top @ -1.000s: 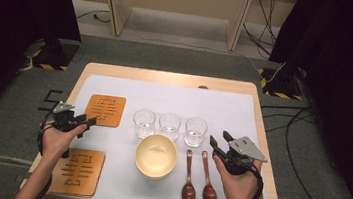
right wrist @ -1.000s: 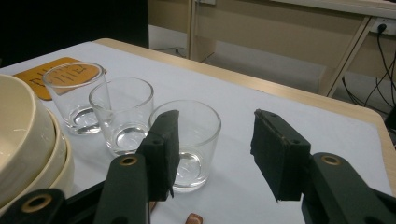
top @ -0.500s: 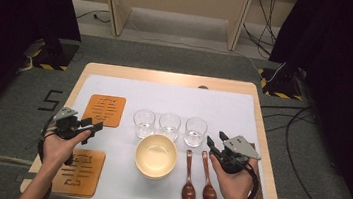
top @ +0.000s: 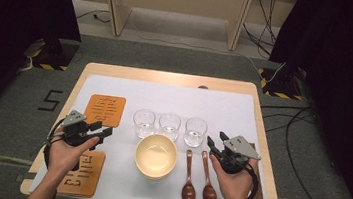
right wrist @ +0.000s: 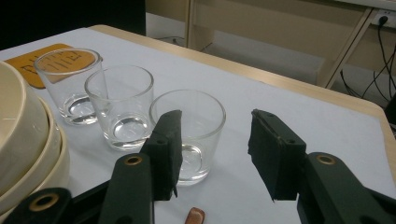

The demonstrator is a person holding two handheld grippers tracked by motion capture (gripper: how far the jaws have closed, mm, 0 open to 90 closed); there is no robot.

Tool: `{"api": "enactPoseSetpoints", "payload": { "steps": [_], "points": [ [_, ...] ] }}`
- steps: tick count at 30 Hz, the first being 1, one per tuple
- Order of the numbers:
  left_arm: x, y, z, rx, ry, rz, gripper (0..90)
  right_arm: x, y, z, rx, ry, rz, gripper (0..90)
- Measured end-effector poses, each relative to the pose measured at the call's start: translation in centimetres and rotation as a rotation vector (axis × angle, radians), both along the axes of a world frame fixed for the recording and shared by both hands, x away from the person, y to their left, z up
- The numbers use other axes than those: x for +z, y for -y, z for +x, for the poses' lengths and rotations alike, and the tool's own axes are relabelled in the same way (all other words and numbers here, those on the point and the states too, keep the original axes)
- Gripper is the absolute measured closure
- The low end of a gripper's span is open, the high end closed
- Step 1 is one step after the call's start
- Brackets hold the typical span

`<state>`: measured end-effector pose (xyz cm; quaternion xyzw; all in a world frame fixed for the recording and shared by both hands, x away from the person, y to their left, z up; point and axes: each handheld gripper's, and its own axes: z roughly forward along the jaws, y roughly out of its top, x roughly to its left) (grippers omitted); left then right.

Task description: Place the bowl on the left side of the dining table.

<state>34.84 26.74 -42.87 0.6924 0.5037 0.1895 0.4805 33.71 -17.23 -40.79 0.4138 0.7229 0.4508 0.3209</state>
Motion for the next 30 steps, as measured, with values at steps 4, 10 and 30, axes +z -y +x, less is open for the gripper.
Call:
{"api": "enactPoseSetpoints", "payload": {
  "steps": [4,10,30],
  "points": [
    [0.3,0.9,-0.4,-0.030,0.009,-0.002,47.1,0.0,0.0,0.0,0.000,0.000,0.002,54.4],
    [0.6,2.1,-1.0,-0.064,0.015,-0.008,47.5,-0.2,0.0,0.1,0.001,-0.007,0.001,54.4],
    [1.4,4.8,-2.2,-0.140,0.029,-0.002,48.7,-0.3,-0.1,0.1,0.001,-0.014,-0.004,54.4]
  ]
}}
